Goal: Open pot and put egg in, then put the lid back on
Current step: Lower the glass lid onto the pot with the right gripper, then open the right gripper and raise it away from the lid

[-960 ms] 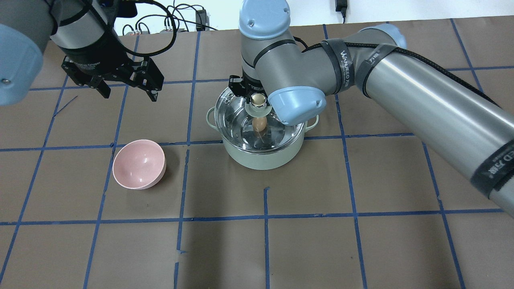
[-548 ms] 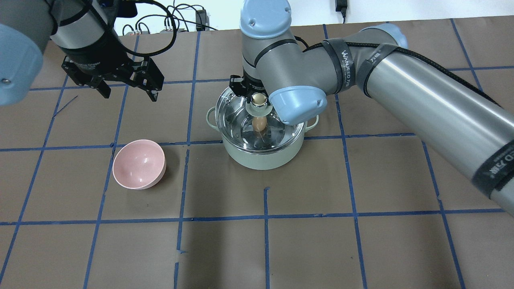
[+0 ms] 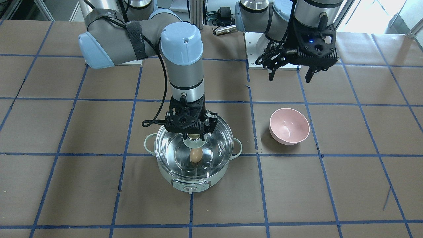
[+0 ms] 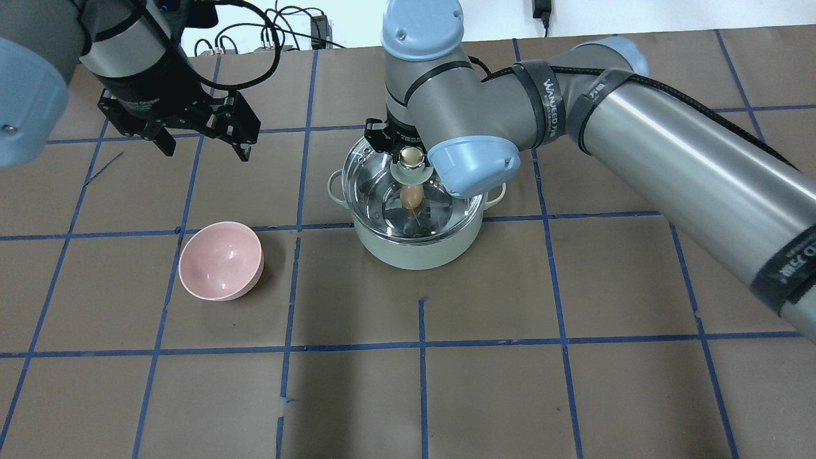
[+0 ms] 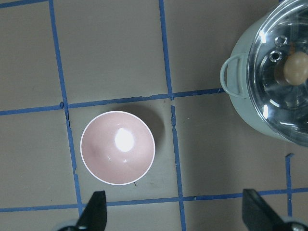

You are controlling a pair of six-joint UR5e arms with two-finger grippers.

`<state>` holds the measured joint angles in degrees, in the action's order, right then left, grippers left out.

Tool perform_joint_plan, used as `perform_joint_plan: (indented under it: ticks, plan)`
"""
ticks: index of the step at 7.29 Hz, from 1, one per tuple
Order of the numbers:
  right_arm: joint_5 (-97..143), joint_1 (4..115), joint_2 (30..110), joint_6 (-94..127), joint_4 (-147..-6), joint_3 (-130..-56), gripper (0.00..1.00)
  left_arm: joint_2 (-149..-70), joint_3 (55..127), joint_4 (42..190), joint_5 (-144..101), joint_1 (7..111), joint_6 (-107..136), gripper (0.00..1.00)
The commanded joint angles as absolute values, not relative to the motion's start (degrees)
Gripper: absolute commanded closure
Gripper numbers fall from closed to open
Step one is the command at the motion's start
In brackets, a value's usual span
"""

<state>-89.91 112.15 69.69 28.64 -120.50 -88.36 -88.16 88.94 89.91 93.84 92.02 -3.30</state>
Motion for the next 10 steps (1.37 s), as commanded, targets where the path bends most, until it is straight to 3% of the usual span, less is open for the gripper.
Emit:
perform_joint_plan:
  ticks: [1,7,10]
  plan:
    - [-90.00,112.15,69.70,28.65,-120.50,-88.42,0.35,-88.15,88.95,89.91,93.78,92.02,-3.34,0.00]
    - [-90.35,109.18,71.01,24.47,-120.76,-88.07,0.24,-88.15,88.95,89.91,93.78,92.02,-3.34,0.00]
    - [-90.53,96.46,79.25,13.13,-112.97,-88.59,0.01,-88.15,88.95,89.91,93.78,92.02,-3.34,0.00]
